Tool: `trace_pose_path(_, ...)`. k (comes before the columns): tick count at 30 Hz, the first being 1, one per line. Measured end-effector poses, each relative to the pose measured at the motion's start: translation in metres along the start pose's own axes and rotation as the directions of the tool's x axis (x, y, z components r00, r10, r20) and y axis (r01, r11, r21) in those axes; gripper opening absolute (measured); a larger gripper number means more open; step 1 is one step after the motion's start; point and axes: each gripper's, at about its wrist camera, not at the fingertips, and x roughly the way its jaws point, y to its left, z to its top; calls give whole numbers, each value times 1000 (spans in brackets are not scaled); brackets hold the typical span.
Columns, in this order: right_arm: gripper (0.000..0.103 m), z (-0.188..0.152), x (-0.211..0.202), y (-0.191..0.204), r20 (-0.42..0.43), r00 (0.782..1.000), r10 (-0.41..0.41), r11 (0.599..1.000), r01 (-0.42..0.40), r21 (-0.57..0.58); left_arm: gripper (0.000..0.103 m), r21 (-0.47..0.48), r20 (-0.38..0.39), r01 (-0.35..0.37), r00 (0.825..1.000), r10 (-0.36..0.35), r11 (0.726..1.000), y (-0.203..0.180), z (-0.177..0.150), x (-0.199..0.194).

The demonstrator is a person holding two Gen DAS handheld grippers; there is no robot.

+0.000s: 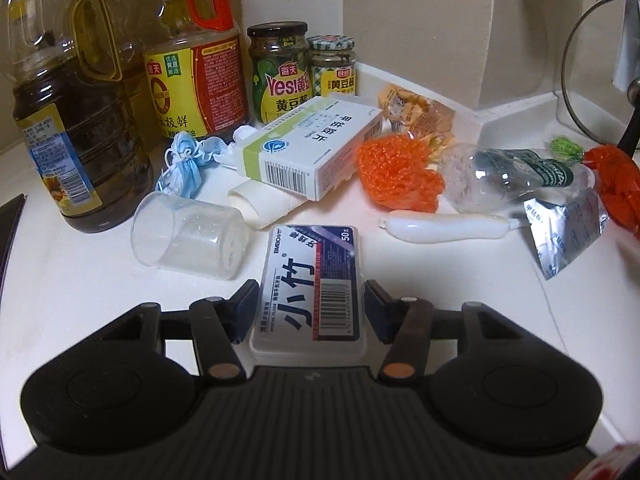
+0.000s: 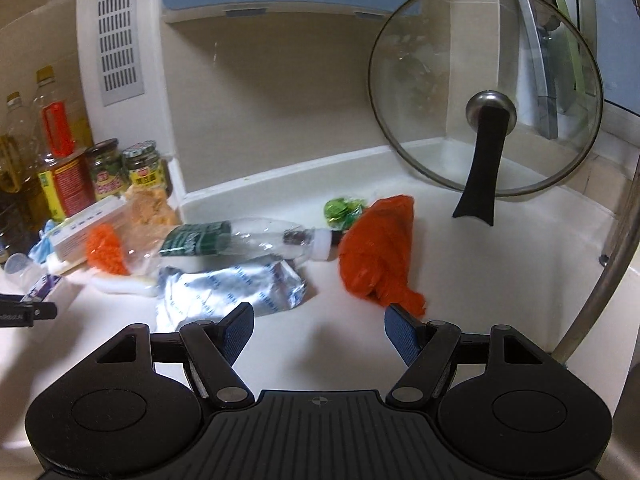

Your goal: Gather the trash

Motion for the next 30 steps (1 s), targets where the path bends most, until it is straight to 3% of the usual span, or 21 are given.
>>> trace_pose_path(10, 72, 30, 36, -29, 32, 999, -42, 999, 42, 13, 53, -36, 37, 61, 998, -60, 997, -32, 3, -37)
trace_pose_path(18, 72, 43, 86, -46, -36, 997, -70, 995, 73, 66, 53, -28, 37, 93, 995, -92, 995, -55, 6, -45)
trace_pose_path(27, 72, 35, 104, -50, -89, 995, -41, 995, 49, 90, 53, -20, 35, 108, 994, -107, 994, -65, 5, -49)
trace_pose_path(28, 68, 34, 104, -50, -89, 995, -35, 995, 43, 88, 53, -19, 35, 110, 993, -109, 994, -66, 4, -49)
trace_pose_path(29, 51, 33, 103, -49, -88, 996, -30, 996, 38, 82, 53, -17, 34, 112, 993, -111, 994, -66, 3, -50)
trace_pose_path(30, 51, 32, 102, -48, -87, 996, -26, 997, 33, 75, 53, -16, 34, 114, 993, -113, 993, -67, 2, -51)
